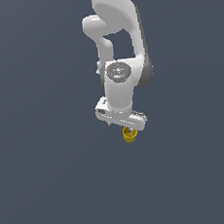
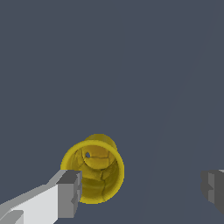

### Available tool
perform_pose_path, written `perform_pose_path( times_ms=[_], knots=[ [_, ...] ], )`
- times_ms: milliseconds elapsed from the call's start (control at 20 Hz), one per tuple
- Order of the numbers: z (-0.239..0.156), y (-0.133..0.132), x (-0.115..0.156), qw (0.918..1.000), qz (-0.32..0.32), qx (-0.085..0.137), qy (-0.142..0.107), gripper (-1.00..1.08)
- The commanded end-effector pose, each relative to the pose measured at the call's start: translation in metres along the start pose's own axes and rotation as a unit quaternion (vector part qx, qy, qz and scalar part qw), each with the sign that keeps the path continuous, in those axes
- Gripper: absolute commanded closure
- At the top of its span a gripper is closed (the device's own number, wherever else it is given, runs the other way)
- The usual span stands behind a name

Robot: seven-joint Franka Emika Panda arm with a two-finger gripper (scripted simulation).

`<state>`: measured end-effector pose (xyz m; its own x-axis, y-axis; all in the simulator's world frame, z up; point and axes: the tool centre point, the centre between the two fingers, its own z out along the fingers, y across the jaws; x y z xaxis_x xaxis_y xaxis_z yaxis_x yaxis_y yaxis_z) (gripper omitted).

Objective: Pick up the object and move it to a goal position.

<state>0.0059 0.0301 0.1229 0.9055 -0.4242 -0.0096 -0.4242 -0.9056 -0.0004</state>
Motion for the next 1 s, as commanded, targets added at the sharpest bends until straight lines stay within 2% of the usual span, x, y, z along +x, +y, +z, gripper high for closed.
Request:
perform_pose_path(
  times_ms=[0, 450, 950],
  knots=[
    [0.005, -0.008, -0.003, 0.9996, 0.027, 0.0, 0.001, -0.92],
    [0.02, -0.032, -0.014, 0.995, 0.1, 0.0, 0.004, -0.92],
    [0.027, -0.042, -0.019, 0.9913, 0.132, 0.0, 0.005, -0.92]
  ],
)
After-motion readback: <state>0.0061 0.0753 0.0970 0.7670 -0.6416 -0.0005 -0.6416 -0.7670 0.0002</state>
